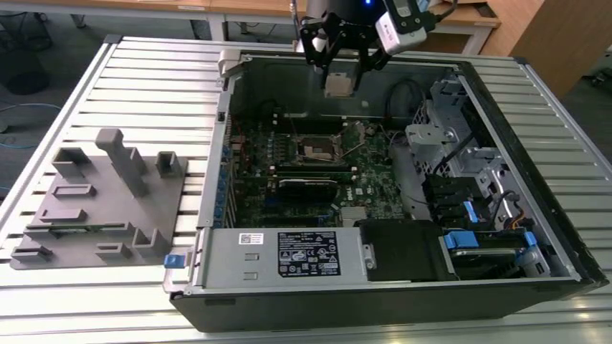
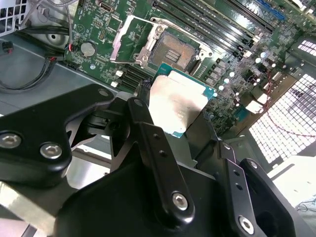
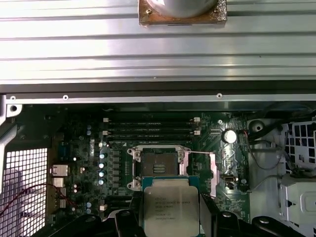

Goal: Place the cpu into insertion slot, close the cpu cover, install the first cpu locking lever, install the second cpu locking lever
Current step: 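Place the cpu into insertion slot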

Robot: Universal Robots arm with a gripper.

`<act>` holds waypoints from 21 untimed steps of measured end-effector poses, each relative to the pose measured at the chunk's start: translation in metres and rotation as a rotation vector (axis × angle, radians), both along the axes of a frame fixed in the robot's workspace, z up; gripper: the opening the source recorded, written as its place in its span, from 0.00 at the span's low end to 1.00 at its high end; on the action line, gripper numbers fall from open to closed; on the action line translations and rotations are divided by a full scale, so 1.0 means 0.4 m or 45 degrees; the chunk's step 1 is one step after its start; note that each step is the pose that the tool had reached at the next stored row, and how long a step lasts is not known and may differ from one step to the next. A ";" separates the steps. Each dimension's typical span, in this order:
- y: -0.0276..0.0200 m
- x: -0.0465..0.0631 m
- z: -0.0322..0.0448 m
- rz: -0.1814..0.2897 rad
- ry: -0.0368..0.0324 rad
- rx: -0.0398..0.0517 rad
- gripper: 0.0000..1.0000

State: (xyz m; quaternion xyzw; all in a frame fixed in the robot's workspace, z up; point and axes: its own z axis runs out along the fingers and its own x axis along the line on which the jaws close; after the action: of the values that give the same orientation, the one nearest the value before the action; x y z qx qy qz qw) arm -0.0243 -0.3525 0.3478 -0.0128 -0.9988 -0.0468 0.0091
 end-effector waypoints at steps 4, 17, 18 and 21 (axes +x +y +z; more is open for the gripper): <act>0.000 0.000 -0.003 0.000 0.0001 0.001 0.54; 0.000 0.000 -0.006 0.000 -0.0002 0.002 0.54; 0.000 0.000 -0.009 0.000 -0.0002 0.002 0.54; 0.000 0.000 -0.018 0.000 0.0000 0.001 0.54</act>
State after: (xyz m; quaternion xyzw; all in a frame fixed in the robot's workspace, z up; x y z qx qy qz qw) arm -0.0243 -0.3525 0.3404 -0.0128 -0.9988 -0.0473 0.0091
